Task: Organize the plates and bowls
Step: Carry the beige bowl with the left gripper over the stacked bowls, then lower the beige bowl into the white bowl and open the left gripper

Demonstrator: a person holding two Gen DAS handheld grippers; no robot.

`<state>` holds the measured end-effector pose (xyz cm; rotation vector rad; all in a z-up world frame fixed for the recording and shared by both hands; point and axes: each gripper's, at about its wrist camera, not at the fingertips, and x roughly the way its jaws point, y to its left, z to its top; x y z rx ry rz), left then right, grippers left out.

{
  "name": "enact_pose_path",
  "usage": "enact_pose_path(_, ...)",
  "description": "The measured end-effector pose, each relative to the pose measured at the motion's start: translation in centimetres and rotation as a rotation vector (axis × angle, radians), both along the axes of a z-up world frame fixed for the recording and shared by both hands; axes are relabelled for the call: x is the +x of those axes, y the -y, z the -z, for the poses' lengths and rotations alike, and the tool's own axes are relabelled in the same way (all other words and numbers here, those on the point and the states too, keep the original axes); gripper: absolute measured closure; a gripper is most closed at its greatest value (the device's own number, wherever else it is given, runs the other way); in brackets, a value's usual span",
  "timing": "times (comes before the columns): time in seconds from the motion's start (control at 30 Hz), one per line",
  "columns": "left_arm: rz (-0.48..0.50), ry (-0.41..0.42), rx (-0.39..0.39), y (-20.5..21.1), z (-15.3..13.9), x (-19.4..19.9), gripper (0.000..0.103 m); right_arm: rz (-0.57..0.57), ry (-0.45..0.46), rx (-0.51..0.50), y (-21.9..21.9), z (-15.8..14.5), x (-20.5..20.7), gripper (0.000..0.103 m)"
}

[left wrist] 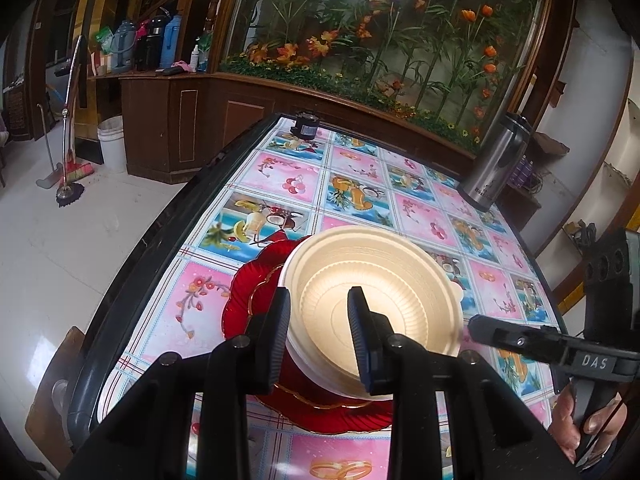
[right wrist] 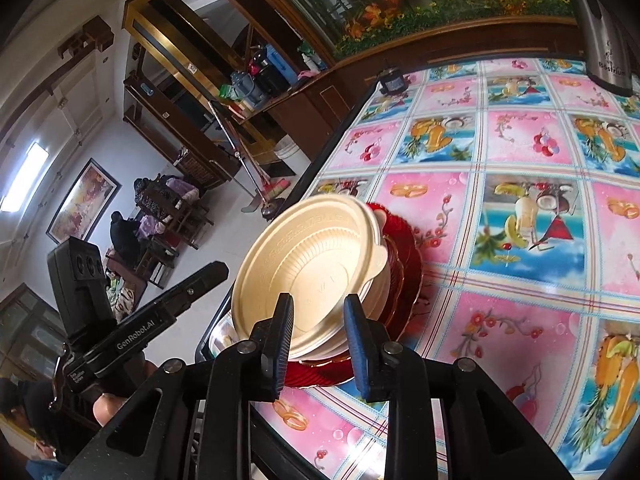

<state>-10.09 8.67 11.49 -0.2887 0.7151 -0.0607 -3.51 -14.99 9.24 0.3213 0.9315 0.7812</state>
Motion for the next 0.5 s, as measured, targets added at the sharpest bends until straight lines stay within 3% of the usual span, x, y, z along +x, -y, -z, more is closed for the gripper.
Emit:
enact_pose_path(0.17,0.001,-0.001,0.007,0.3,-0.1,-0.2,0.075,-0.018,-0.01,0.005,0.0,0.4,-0.3,0.074)
enact_pose_path(0.5,-0.006,0.0,0.008,0.0,-0.2,-0.3,0.074,0.05,-0.01,0.039,3.0,0.2,0.0,0.074)
